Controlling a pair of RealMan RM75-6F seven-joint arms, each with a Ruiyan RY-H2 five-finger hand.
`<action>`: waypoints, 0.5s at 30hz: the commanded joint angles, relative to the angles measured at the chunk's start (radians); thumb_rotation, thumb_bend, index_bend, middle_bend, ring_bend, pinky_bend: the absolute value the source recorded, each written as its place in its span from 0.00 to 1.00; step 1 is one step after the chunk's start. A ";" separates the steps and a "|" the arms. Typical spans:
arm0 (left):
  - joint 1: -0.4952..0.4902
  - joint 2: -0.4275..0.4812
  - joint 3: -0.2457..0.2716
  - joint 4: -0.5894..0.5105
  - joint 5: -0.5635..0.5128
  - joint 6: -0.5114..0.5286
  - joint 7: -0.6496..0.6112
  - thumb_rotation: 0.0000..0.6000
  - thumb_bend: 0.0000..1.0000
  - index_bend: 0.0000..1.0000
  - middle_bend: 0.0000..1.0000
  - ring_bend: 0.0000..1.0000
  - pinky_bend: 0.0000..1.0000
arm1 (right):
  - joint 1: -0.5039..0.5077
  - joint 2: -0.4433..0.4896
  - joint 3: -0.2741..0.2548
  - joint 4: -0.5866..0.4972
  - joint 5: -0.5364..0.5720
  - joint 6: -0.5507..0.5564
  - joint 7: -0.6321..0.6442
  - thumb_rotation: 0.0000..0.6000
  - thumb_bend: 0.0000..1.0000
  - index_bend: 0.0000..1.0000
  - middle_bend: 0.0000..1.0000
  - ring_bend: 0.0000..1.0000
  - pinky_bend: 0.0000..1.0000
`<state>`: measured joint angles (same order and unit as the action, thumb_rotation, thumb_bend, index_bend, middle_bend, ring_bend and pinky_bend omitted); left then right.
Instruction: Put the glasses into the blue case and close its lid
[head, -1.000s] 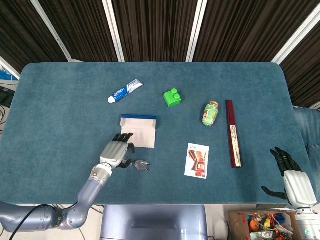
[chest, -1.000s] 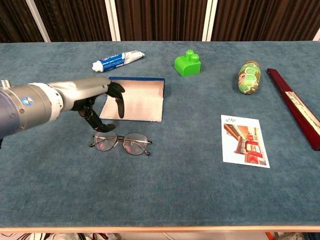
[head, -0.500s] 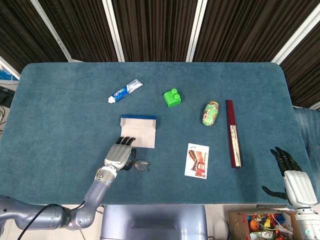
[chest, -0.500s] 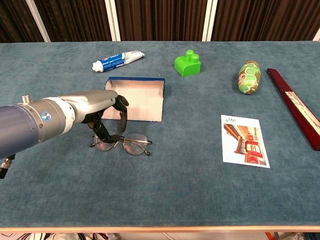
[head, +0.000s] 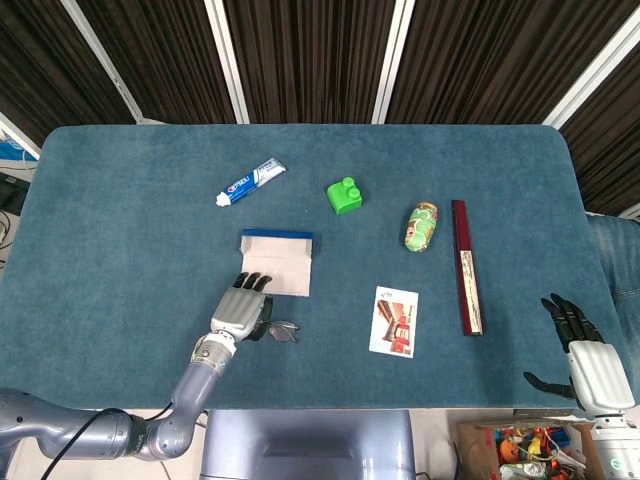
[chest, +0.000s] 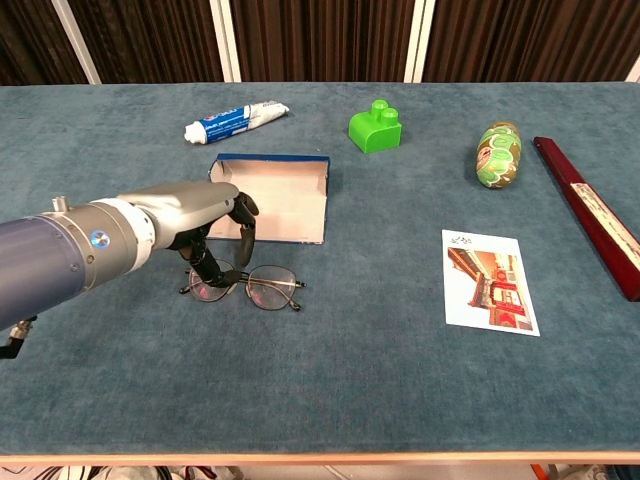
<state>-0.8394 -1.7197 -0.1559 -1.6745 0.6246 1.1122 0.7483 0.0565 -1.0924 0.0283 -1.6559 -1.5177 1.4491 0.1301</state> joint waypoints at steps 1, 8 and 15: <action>-0.002 -0.003 0.002 0.000 0.000 0.002 0.002 1.00 0.35 0.54 0.11 0.00 0.03 | 0.000 0.000 0.000 0.000 0.000 0.000 0.000 1.00 0.12 0.01 0.00 0.03 0.18; -0.005 -0.009 0.008 0.010 -0.004 0.010 0.011 1.00 0.37 0.55 0.11 0.00 0.03 | 0.000 0.000 0.000 0.000 0.000 0.000 0.002 1.00 0.12 0.01 0.00 0.03 0.18; -0.010 -0.016 0.010 0.014 -0.003 0.014 0.016 1.00 0.38 0.55 0.12 0.00 0.03 | 0.000 0.001 0.000 0.000 -0.001 0.000 0.002 1.00 0.12 0.01 0.00 0.03 0.18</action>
<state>-0.8488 -1.7347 -0.1462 -1.6613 0.6217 1.1249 0.7635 0.0568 -1.0917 0.0279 -1.6556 -1.5186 1.4489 0.1321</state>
